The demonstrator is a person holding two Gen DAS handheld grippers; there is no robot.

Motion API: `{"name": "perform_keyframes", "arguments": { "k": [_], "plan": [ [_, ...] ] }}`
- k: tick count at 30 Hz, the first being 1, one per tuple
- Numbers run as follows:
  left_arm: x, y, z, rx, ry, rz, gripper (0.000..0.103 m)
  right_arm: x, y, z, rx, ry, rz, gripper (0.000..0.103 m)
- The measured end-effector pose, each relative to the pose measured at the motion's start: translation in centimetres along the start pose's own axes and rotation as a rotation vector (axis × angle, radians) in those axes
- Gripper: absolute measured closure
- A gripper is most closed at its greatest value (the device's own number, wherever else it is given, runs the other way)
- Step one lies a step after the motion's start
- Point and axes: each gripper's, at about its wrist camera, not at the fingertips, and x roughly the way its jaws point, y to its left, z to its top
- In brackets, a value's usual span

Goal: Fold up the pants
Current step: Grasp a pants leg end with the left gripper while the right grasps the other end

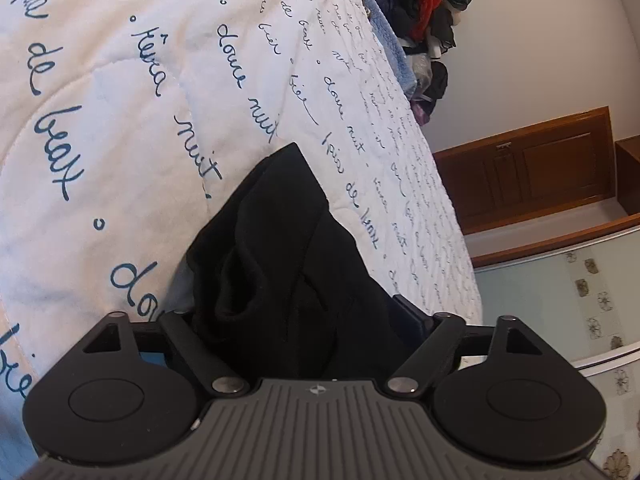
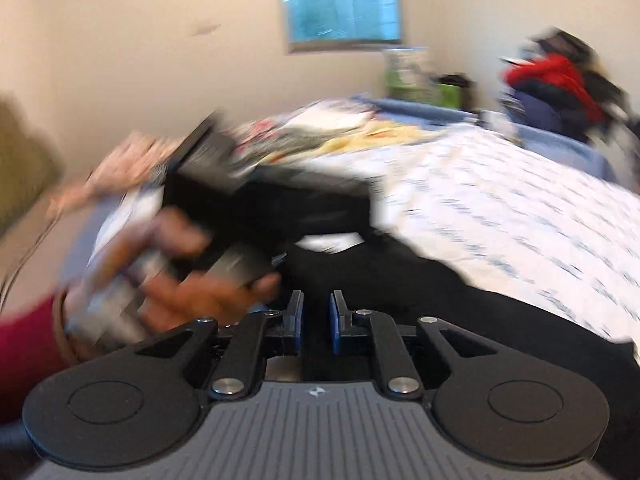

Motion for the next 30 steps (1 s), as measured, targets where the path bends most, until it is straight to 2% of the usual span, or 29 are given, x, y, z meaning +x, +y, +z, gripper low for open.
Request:
{"name": "perform_keyframes", "arguments": {
  "k": [2, 4, 5, 6, 8, 10, 13, 14, 17, 21, 30],
  "plan": [
    [-0.1, -0.2, -0.2, 0.017, -0.014, 0.024, 0.032, 1.3, -1.8, -0.2, 0.058, 0.044, -0.117, 0.089],
    [-0.1, -0.5, -0.4, 0.046, -0.032, 0.062, 0.043, 3.5, -3.2, -1.1, 0.077, 0.143, -0.193, 0.089],
    [-0.1, -0.6, -0.5, 0.064, -0.041, 0.085, 0.056, 4.7, -3.6, -1.9, 0.079, 0.200, -0.203, 0.090],
    [-0.1, -0.8, -0.7, 0.087, -0.048, 0.111, 0.064, 5.4, -3.3, -2.6, 0.061, 0.218, -0.204, 0.090],
    [-0.3, -1.2, -1.0, 0.134, -0.067, 0.134, 0.068, 5.3, -2.8, -2.7, 0.040, 0.186, -0.217, 0.089],
    [-0.8, -2.2, -1.7, 0.183, -0.102, 0.149, 0.071, 4.6, -3.1, -2.0, 0.105, 0.141, -0.193, 0.089],
    [-1.9, -4.7, -3.6, 0.299, -0.185, 0.190, 0.073, 4.4, -3.6, -1.2, 0.173, 0.092, -0.143, 0.089],
    [-2.4, -5.6, -4.6, 0.345, -0.218, 0.203, 0.079, 4.4, -3.5, -1.0, 0.172, 0.086, -0.143, 0.089],
    [-3.2, -8.3, -7.3, 0.457, -0.299, 0.227, 0.080, 4.0, -4.1, -1.6, 0.187, 0.056, -0.139, 0.088],
    [-3.9, -10.8, -10.5, 0.535, -0.358, 0.224, 0.080, 1.7, -5.1, -1.2, 0.302, -0.028, -0.033, 0.088],
    [-3.5, -15.3, -15.4, 0.635, -0.390, 0.152, 0.080, -4.0, -7.2, -2.3, 0.429, -0.150, -0.050, 0.088]
  ]
}}
